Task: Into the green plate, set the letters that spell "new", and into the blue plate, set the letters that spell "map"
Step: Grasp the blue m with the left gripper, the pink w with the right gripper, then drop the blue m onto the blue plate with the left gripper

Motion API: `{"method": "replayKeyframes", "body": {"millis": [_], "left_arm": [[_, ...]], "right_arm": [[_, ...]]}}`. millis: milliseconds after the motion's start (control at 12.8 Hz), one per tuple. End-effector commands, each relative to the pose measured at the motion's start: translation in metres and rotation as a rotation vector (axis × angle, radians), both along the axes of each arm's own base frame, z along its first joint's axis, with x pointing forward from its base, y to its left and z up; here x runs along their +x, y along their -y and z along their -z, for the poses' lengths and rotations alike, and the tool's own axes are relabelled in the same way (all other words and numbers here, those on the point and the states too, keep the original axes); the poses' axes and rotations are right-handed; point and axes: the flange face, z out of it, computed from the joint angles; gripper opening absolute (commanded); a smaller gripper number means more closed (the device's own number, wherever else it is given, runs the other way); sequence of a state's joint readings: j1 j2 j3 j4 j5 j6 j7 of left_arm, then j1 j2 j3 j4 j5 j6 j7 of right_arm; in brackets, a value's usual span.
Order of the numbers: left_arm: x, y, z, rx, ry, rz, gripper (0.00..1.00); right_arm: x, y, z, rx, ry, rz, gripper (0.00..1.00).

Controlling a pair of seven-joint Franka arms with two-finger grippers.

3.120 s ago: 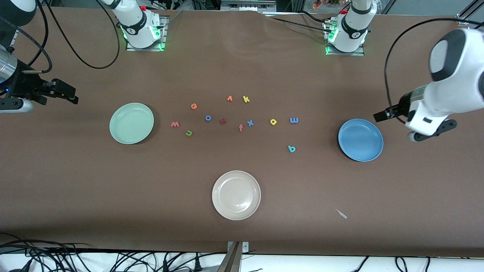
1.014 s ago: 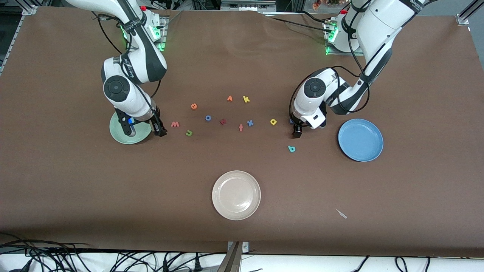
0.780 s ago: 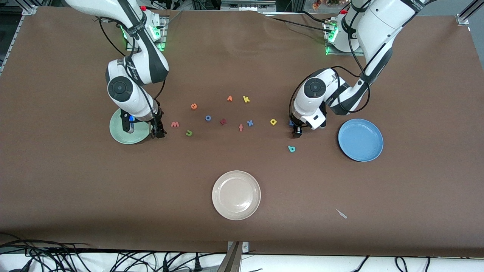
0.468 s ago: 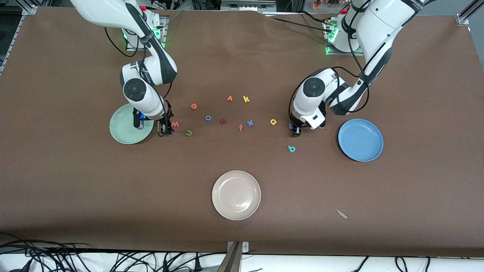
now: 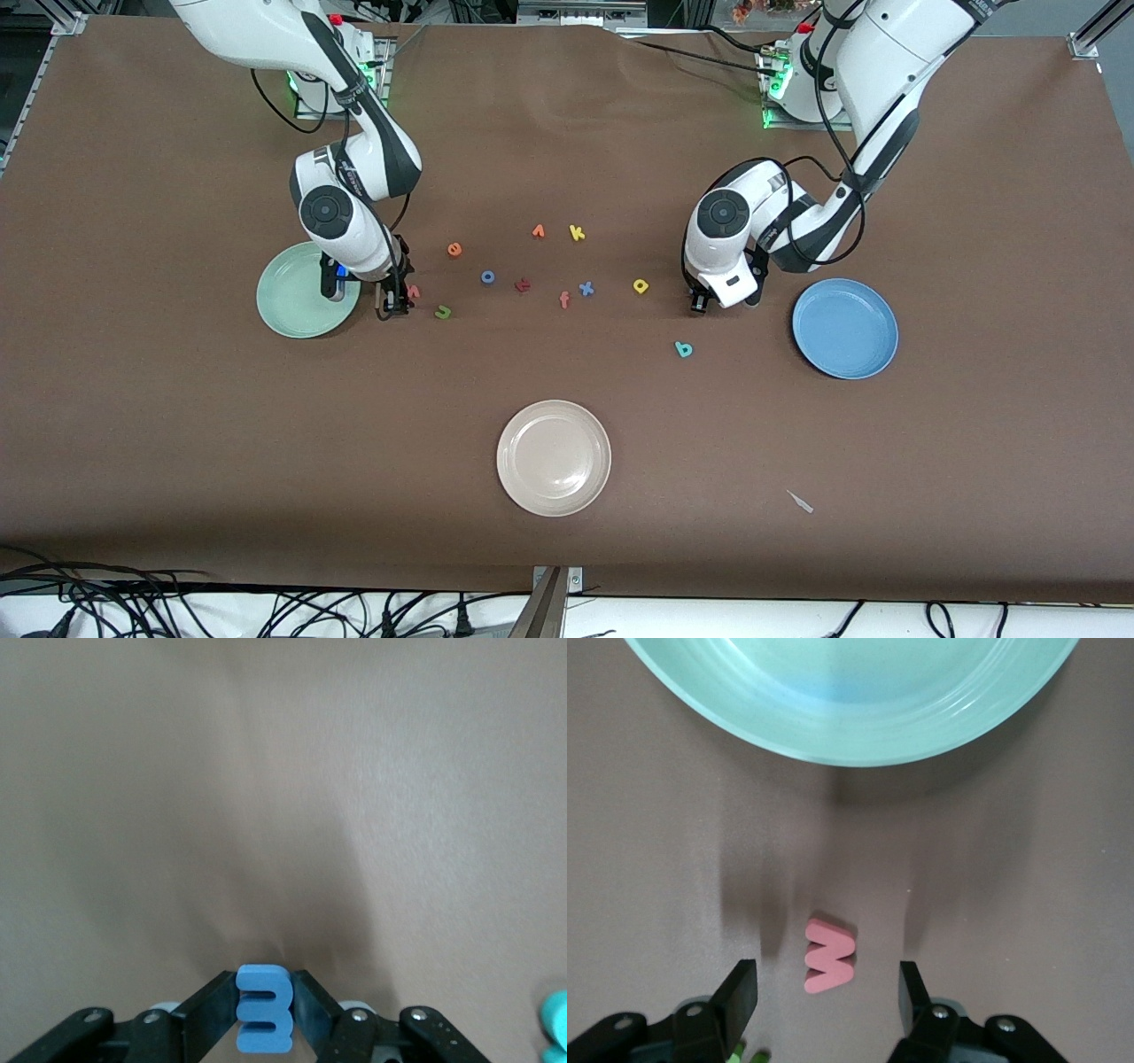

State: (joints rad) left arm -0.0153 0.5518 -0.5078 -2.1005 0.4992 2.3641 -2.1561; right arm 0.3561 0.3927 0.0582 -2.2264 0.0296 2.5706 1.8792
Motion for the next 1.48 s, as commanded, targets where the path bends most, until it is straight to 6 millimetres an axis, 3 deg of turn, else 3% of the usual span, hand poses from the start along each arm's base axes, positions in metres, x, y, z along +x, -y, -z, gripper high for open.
{"method": "replayKeyframes", "body": {"millis": [0, 156, 312, 468, 702, 858, 1014, 1092, 1170, 1248, 1326, 1404], "left_arm": [[0.015, -0.004, -0.017, 0.029, -0.102, 0.141, 0.00], [0.042, -0.020, -0.045, 0.030, -0.248, 0.272, 0.00], [0.071, -0.054, -0.073, 0.019, -0.346, 0.399, 0.00], [0.092, -0.103, -0.081, -0.067, -0.415, 0.567, 0.00], [0.111, -0.172, -0.075, -0.183, -0.450, 0.782, 0.00], [0.127, -0.207, -0.066, -0.257, -0.447, 0.868, 0.00], [0.145, -0.223, -0.040, -0.316, -0.396, 0.995, 0.00], [0.150, -0.232, -0.031, -0.317, -0.365, 1.044, 0.00], [0.151, -0.240, -0.028, -0.320, -0.366, 1.069, 0.16], [0.153, -0.240, -0.033, -0.327, -0.358, 1.076, 0.48], [0.153, -0.238, -0.040, -0.326, -0.351, 1.057, 0.98], [0.154, -0.235, -0.053, -0.333, -0.354, 1.037, 1.00]], "right_arm": [[-0.002, -0.003, 0.009, 0.008, 0.009, 0.016, 0.71], [-0.002, -0.003, 0.009, 0.007, 0.009, 0.011, 0.65], [-0.003, -0.002, 0.010, 0.005, 0.006, 0.000, 0.57], [-0.003, -0.001, 0.014, 0.003, 0.001, -0.001, 0.53], [-0.004, 0.001, 0.021, -0.002, -0.010, -0.001, 0.51], [-0.004, 0.000, 0.021, -0.003, -0.009, -0.004, 0.46], [-0.003, 0.000, 0.017, -0.001, -0.006, -0.020, 0.19], [-0.003, -0.002, 0.014, 0.001, -0.002, -0.028, 0.14], [-0.001, -0.002, 0.011, 0.003, 0.004, -0.030, 0.13], [0.002, -0.004, 0.001, 0.008, 0.019, -0.031, 0.14], [0.004, -0.003, -0.013, 0.009, 0.024, -0.044, 0.14], [0.007, -0.005, -0.031, 0.008, 0.022, -0.067, 0.14]]}}
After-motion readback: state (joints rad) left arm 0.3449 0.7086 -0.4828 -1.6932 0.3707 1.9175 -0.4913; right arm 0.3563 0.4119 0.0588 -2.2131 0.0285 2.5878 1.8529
